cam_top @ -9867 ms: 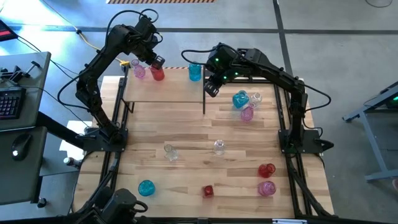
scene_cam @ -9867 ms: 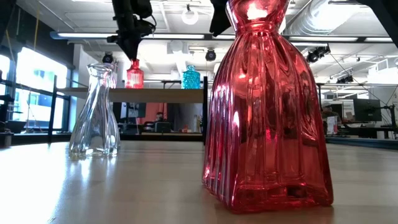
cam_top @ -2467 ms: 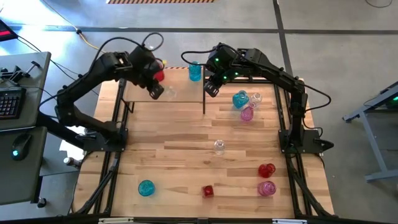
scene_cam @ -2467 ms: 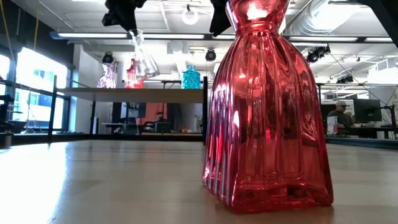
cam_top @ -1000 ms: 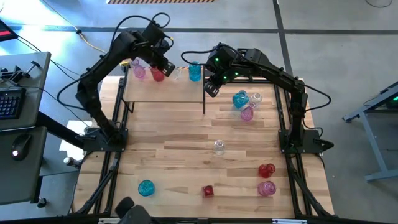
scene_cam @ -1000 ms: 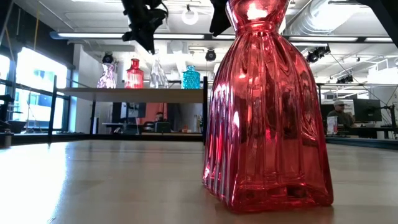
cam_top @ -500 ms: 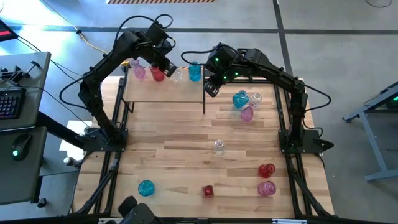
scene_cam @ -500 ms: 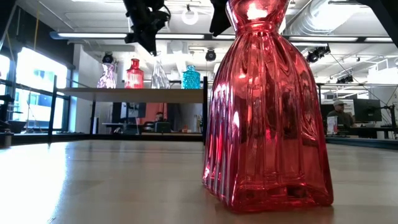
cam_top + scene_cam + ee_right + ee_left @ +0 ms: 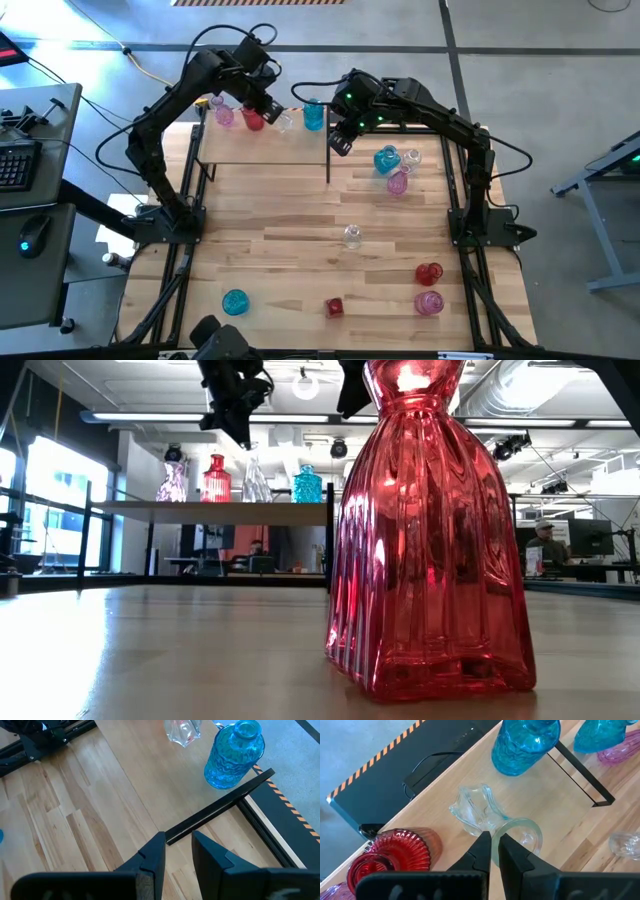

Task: Sort vases onto shelf
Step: Put the bottom left transparent vase on the shelf

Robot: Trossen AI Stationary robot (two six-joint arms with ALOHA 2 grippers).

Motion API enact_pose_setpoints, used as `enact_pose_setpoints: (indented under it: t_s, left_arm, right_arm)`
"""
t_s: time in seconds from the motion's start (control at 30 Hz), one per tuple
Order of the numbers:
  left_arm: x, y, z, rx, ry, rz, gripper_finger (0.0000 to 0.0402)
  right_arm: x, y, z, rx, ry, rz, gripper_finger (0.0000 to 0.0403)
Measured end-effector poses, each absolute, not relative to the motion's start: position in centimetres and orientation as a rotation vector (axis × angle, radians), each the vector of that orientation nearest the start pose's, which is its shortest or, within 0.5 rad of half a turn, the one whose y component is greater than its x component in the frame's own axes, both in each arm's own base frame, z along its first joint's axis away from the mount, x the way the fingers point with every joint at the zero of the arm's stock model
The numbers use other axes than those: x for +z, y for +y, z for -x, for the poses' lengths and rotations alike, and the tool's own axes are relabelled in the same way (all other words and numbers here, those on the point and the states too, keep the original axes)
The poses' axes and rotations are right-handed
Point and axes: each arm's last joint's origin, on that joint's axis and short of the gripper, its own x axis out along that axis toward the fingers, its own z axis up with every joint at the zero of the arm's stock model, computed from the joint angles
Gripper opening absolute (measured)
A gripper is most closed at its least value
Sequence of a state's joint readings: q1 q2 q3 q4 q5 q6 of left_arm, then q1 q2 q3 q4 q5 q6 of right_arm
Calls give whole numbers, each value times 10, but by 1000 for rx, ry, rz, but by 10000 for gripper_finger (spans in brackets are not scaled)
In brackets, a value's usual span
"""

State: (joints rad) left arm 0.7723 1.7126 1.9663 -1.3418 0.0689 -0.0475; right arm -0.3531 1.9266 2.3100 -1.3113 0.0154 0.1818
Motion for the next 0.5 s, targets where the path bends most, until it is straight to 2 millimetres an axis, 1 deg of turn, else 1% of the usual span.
enact_pose_setpoints:
  t_s: [0.5]
  left_arm:
    - [398,225,-234,650,1002,502,10]
  right_arm:
    - [421,-130,-351,-425,888,-324,76]
